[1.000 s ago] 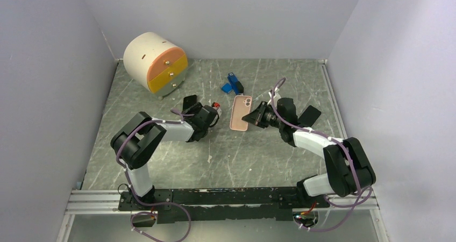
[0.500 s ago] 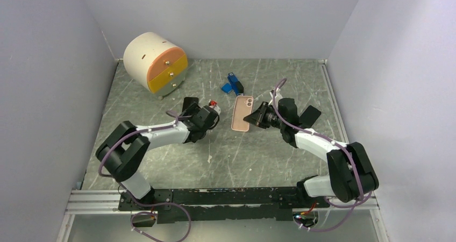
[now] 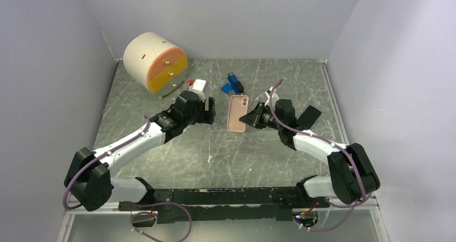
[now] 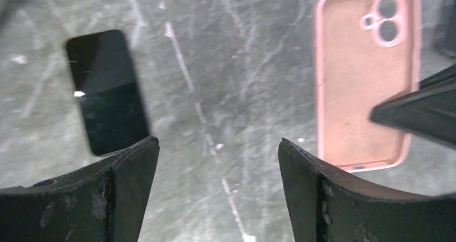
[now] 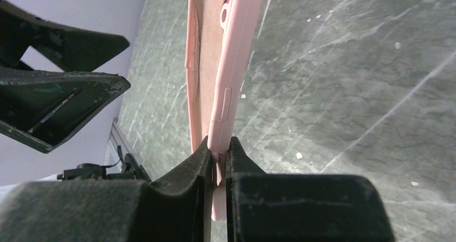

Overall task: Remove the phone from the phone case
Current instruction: Place the phone case at the center of the board.

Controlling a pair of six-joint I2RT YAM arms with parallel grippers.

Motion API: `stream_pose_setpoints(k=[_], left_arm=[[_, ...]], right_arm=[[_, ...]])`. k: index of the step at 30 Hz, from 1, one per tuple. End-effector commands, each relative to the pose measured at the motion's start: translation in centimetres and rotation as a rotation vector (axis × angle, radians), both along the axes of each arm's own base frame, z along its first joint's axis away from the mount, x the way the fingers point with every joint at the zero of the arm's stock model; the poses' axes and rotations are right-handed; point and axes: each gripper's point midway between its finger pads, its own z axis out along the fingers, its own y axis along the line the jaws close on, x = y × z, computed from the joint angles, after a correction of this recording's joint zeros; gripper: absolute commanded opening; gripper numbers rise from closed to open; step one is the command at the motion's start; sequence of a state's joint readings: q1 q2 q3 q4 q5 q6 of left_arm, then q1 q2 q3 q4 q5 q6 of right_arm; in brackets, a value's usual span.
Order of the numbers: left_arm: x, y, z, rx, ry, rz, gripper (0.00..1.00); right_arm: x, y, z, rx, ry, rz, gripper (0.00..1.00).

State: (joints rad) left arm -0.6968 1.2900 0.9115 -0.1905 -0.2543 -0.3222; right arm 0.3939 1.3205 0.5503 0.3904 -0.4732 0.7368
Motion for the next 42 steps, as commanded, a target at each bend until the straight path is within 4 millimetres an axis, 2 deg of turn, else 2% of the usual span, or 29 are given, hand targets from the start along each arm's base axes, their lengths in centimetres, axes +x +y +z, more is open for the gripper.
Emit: stream_pose_setpoints(k=[1, 7, 16, 25, 35, 37, 42], left_arm=[[-0.1, -4.4, 2.2, -0.266, 0.063, -0.111, 0.84], [0.4, -6.8, 3.9, -0.399, 0.113, -0.212, 0.73], [2.0, -6.7, 4.4, -0.457, 0.112, -0.208, 0.53], [2.2, -6.4, 3.6, -0.464, 0.140, -0.209, 0.43], [1.5, -7.6, 2.7, -0.488, 0.191, -0.276, 0.31], [1.4, -7.7, 2.5, -0.490, 0.198, -0.283, 0.27], [1.5, -7.3, 2.9, -0.467, 0.179, -0.275, 0.03]], right_arm=[[0.2, 1.3, 3.0, 0.044, -0.130, 0.030, 0.00], [-0.6, 2.7, 3.4, 0.028, -0.176, 0.081, 0.00], [-1.2, 4.1, 3.8, 0.006, -0.226, 0.128, 0.00], [-1.4, 4.6, 4.3, 0.006, -0.249, 0.144, 0.00], [-1.7, 5.0, 5.1, 0.018, -0.271, 0.159, 0.00], [-1.7, 5.2, 5.3, 0.023, -0.276, 0.165, 0.00], [-1.8, 5.3, 5.4, 0.024, -0.271, 0.169, 0.00]])
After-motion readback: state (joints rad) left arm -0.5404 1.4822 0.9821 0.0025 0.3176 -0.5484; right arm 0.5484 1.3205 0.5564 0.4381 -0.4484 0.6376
